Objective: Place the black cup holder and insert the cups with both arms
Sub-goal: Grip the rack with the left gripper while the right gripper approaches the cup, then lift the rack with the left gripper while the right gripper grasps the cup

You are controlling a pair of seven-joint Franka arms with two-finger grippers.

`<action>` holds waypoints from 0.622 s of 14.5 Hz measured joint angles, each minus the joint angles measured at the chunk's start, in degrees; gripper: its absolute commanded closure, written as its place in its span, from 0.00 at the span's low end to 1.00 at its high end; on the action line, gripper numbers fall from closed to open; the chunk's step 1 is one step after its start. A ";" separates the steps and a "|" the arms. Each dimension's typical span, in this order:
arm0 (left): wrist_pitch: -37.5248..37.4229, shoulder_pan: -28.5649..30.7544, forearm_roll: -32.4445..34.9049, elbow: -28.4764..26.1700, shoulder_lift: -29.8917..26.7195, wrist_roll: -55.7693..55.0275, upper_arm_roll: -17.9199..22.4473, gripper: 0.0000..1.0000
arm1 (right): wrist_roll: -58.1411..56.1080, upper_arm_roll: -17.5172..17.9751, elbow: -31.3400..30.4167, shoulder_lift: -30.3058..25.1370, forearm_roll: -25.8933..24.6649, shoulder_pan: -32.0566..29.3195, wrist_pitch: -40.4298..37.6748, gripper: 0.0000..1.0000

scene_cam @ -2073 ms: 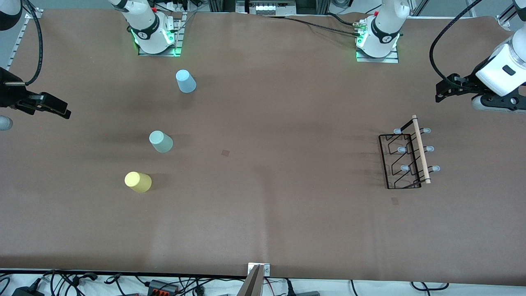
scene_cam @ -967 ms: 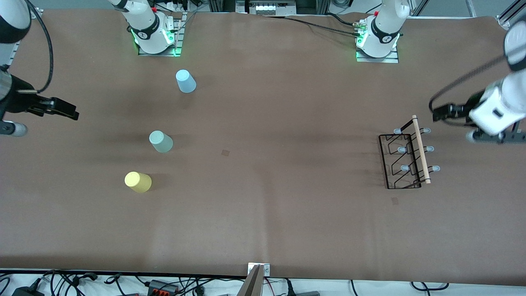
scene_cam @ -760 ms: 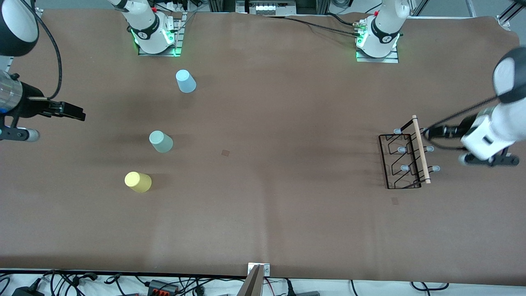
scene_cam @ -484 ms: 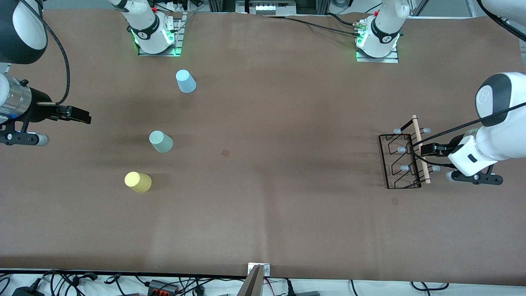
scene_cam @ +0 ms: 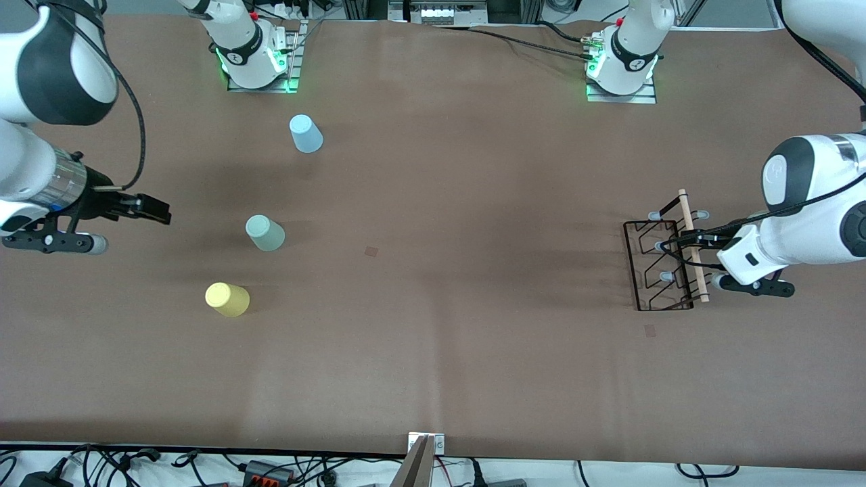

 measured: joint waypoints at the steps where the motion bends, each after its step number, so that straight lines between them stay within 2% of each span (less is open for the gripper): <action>1: 0.16 -0.01 0.00 -0.55 -0.02 0.03 -0.01 0.31 | 0.00 0.00 -4.04 -1.18 0.10 0.00 4.67 0.00; 4: 2.78 -0.01 0.00 -3.36 -0.03 0.10 -0.02 0.41 | 0.03 0.00 -14.03 -3.14 2.41 0.04 16.10 0.00; 8: 3.56 -0.02 0.00 -4.47 -0.04 0.14 -0.07 0.81 | 0.03 0.14 -18.59 -1.30 4.09 1.59 23.32 0.00; 9: 3.56 -0.02 0.00 -4.61 -0.04 0.14 -0.08 0.82 | 0.11 0.18 -18.78 0.11 4.11 3.02 25.00 0.00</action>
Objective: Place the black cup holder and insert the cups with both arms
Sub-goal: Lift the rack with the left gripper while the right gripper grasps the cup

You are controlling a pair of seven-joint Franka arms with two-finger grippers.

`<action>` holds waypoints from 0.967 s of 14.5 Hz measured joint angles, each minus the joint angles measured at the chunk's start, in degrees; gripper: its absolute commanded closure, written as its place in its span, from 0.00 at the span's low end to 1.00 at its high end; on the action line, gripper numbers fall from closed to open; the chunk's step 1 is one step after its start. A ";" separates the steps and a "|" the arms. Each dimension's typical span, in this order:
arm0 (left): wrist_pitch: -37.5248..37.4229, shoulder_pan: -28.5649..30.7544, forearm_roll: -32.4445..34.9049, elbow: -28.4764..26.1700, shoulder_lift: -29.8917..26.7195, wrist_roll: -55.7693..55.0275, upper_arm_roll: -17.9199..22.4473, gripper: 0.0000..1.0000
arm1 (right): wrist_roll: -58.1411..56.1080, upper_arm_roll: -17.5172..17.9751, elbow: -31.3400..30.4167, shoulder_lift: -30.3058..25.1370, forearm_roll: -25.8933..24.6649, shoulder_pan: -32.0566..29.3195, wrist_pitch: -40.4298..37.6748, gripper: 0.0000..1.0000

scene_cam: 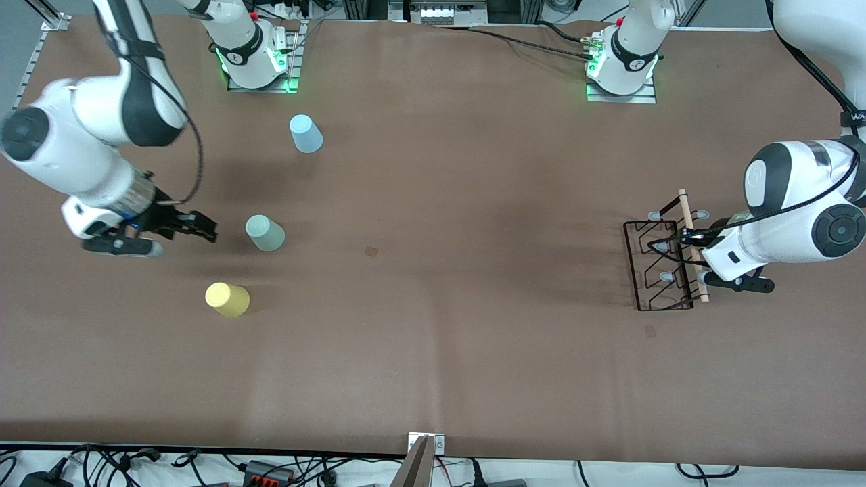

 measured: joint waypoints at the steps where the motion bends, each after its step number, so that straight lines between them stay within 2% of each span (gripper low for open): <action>1: 0.00 0.01 0.00 -0.22 0.00 0.01 0.00 0.84 | 0.32 0.03 -0.04 1.66 0.01 1.59 1.75 0.00; 2: -0.01 0.02 -0.01 -0.35 -0.01 0.01 0.00 0.87 | 0.86 0.05 -0.04 3.17 0.01 2.96 3.26 0.00; 3: -0.04 0.01 0.00 -0.46 -0.02 0.01 -0.01 0.95 | 1.52 0.06 -0.04 4.57 0.01 4.21 4.69 0.00; 4: -0.07 0.01 -0.01 -0.48 -0.09 -0.01 -0.01 0.99 | 2.09 0.08 -0.02 5.75 0.01 5.27 5.83 0.00; 8: 0.14 -0.04 -0.02 -0.44 -0.14 0.10 -0.09 0.99 | 2.85 0.03 -0.32 9.19 0.01 7.03 7.69 0.00; 10: 0.19 -0.26 -0.07 1.34 -0.20 0.05 -0.71 0.99 | 2.85 -0.25 -1.62 9.65 0.00 6.85 7.86 0.00; 14: -4.76 -2.37 -0.20 9.20 -0.82 -6.83 -6.49 0.99 | 3.53 -0.40 -5.38 9.63 0.00 6.76 10.89 0.00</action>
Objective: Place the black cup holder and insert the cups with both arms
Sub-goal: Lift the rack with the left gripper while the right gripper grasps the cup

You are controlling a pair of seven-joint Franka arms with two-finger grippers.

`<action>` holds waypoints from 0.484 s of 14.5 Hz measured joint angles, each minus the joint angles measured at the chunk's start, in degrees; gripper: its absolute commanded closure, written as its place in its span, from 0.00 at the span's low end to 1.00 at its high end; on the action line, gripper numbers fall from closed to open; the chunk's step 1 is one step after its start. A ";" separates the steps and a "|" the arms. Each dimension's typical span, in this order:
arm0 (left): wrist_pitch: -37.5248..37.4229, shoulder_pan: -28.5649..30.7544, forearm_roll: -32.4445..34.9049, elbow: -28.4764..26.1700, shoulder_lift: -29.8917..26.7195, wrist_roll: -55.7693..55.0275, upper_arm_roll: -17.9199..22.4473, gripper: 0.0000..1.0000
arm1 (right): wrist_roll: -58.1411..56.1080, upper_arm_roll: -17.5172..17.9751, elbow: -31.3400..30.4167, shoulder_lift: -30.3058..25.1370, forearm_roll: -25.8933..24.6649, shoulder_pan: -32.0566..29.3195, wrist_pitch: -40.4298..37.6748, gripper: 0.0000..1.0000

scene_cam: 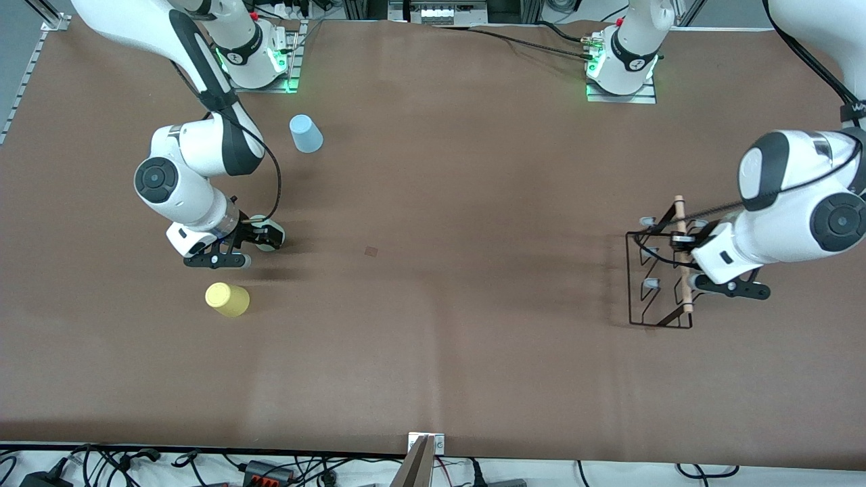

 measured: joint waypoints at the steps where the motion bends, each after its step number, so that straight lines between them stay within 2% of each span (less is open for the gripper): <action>1: -0.83 -1.68 -0.07 1.30 -0.13 -4.16 -1.58 0.99 | 0.07 0.00 -0.92 -0.03 0.00 0.01 0.50 0.00; 4: -1.34 -9.01 -4.68 1.97 0.67 -15.74 -3.25 0.99 | 0.15 0.01 -2.72 -0.35 0.00 0.03 0.80 0.00; 7: -0.49 -15.80 -10.12 3.33 4.92 -23.44 -3.54 0.99 | 0.21 0.01 -4.07 -0.55 0.00 0.03 0.82 0.00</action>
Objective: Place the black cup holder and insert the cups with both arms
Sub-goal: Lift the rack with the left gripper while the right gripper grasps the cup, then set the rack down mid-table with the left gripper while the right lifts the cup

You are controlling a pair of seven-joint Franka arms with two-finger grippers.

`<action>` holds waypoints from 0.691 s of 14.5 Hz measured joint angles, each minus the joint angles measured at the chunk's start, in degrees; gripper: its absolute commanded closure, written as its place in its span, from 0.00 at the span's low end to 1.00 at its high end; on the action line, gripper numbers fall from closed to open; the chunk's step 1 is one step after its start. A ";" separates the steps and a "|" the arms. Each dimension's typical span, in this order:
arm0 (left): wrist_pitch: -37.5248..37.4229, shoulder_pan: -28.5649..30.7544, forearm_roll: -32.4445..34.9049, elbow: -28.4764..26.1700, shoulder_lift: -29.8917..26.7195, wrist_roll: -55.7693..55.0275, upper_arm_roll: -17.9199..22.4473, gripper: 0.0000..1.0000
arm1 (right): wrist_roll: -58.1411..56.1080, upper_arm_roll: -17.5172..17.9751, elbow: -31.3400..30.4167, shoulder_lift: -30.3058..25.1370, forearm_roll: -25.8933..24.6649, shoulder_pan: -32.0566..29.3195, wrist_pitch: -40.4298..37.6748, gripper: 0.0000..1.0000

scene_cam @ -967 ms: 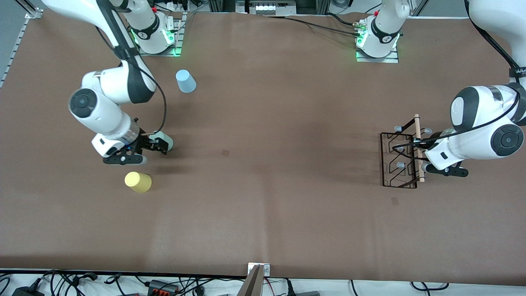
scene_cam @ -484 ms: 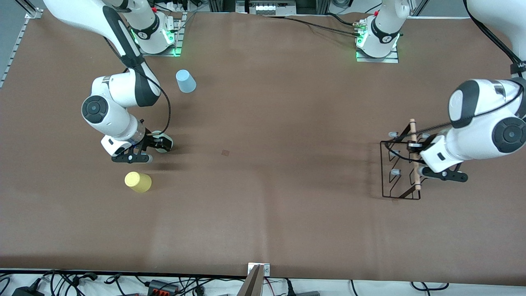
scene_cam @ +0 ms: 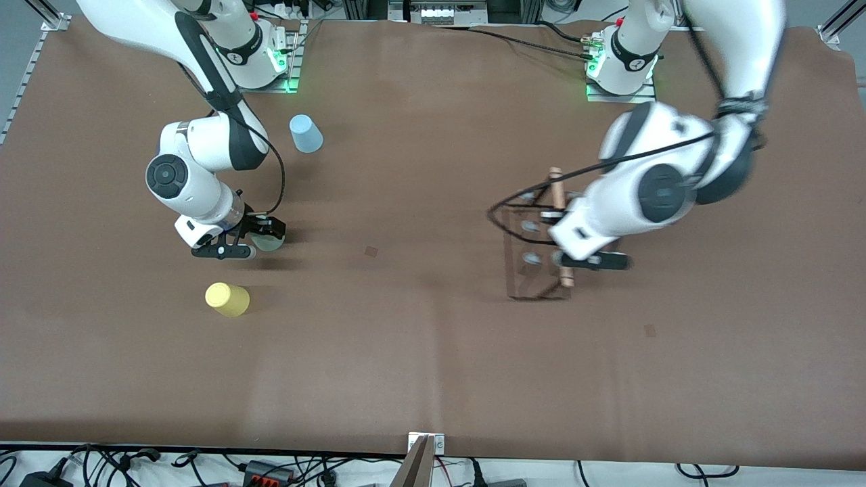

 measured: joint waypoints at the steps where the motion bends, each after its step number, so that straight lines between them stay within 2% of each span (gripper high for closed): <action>1: 0.42 -1.86 -0.72 1.69 1.99 -1.92 -0.03 0.99 | 0.03 0.00 -0.43 -0.02 0.00 0.00 0.01 0.00; 3: 0.68 -4.36 -1.68 4.90 5.51 -4.25 -0.04 0.99 | 0.10 0.00 -0.99 -0.06 0.00 0.00 0.02 0.00; 6: 2.62 -6.21 -2.31 6.60 8.54 -5.50 -0.03 0.99 | 0.16 0.00 -1.29 -0.26 0.00 0.00 0.02 0.00; 7: 3.19 -6.62 -2.31 6.71 9.13 -5.92 -0.03 0.99 | 0.16 0.00 -1.33 -0.36 0.00 0.00 0.02 0.01; 8: 3.46 -6.93 -2.32 6.88 9.44 -6.25 -0.03 0.99 | 0.17 0.01 -1.36 -0.42 0.00 0.00 0.02 0.07; 9: 3.62 -7.00 -2.32 7.06 9.46 -6.43 -0.02 0.92 | 0.18 0.00 -1.37 -0.43 0.00 0.00 0.02 0.15; 10: 4.03 -7.02 -2.32 7.08 9.60 -6.47 -0.02 0.44 | 0.18 0.01 -1.38 -0.43 0.00 0.01 0.02 0.25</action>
